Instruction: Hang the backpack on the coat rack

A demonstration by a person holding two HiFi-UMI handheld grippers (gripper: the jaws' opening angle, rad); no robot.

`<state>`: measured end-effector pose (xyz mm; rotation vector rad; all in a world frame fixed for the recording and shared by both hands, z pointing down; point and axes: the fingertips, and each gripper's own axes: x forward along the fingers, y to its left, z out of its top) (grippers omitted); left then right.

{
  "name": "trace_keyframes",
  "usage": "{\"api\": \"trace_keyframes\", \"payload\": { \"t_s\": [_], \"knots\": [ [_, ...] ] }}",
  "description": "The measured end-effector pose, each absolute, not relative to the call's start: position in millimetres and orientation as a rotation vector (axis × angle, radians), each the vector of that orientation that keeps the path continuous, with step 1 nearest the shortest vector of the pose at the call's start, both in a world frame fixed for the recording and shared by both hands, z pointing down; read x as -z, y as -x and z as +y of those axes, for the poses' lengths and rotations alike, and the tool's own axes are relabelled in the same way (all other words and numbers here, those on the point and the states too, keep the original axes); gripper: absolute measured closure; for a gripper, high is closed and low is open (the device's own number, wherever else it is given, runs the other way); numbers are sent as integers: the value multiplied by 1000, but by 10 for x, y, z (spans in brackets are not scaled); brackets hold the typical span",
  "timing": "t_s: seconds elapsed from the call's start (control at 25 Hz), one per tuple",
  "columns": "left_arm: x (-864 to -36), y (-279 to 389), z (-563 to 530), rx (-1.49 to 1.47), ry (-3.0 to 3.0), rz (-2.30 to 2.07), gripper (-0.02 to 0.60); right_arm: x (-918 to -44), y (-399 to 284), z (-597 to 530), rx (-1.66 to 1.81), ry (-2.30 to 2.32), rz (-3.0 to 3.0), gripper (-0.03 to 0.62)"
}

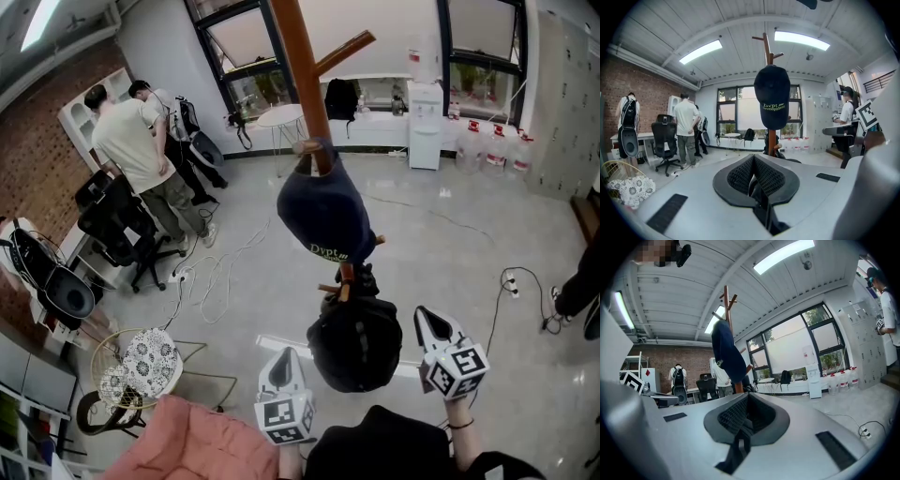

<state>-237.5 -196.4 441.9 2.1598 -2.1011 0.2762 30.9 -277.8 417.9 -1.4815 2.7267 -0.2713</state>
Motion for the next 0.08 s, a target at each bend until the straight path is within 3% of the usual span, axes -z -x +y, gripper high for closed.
{"api": "trace_keyframes", "payload": {
  "t_s": [0.08],
  "knots": [
    [-4412,2381,-1975,-269,-2161,-2103,565,-4188,-317,-2787,272,1484,2726,582]
  ]
}}
